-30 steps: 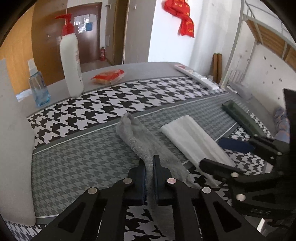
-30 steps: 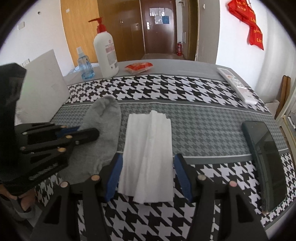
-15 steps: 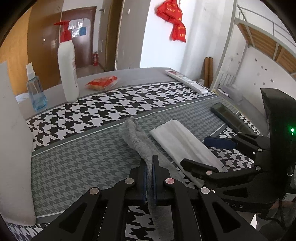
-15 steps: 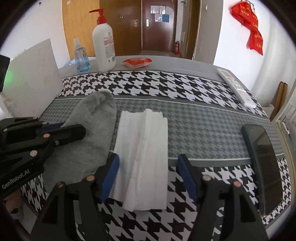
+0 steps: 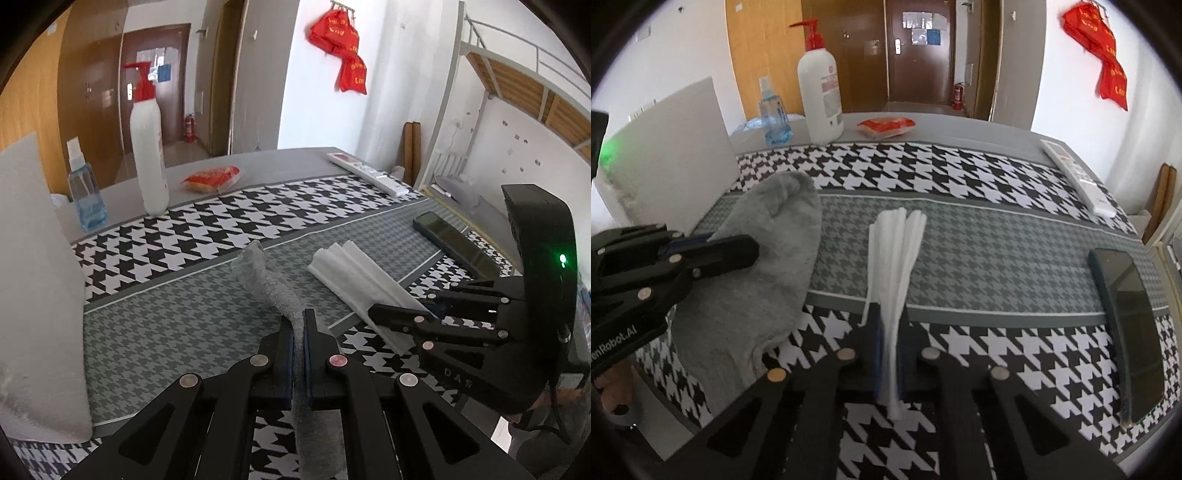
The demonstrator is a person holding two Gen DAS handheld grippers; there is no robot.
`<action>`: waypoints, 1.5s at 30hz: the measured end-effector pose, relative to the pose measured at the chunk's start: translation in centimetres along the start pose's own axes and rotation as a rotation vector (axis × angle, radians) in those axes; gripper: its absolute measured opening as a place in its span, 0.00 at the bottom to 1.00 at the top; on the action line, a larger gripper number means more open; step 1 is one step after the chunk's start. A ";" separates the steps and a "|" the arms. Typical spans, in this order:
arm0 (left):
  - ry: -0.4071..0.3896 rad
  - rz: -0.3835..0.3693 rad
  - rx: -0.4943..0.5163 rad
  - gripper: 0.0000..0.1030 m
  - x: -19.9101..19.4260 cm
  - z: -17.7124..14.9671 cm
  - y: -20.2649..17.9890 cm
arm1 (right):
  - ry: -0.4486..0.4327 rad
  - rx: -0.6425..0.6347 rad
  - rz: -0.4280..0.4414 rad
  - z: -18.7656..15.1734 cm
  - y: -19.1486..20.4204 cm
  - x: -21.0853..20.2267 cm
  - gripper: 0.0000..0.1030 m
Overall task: Organize soft objects
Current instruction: 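Lift and carry the grey sock and white tissues up toward the white foam box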
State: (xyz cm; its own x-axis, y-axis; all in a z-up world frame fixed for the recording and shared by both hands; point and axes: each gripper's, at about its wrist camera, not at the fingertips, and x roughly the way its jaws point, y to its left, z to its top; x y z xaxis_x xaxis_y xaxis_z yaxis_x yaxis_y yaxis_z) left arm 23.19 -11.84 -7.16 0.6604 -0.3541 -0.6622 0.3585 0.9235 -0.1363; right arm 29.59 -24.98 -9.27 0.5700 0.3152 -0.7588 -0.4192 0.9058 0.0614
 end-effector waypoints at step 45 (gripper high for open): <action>-0.226 0.169 0.028 0.04 -9.7 2.7 2.3 | -0.279 -0.022 0.040 3.1 5.1 -9.4 0.09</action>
State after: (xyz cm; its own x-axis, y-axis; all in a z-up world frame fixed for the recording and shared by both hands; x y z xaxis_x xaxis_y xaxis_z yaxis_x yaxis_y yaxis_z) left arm 19.36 -6.73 0.91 0.8418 -0.2224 -0.4918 0.2471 0.9689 -0.0153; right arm 24.23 -22.44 0.19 0.7240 0.4192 -0.5479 -0.4590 0.8856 0.0711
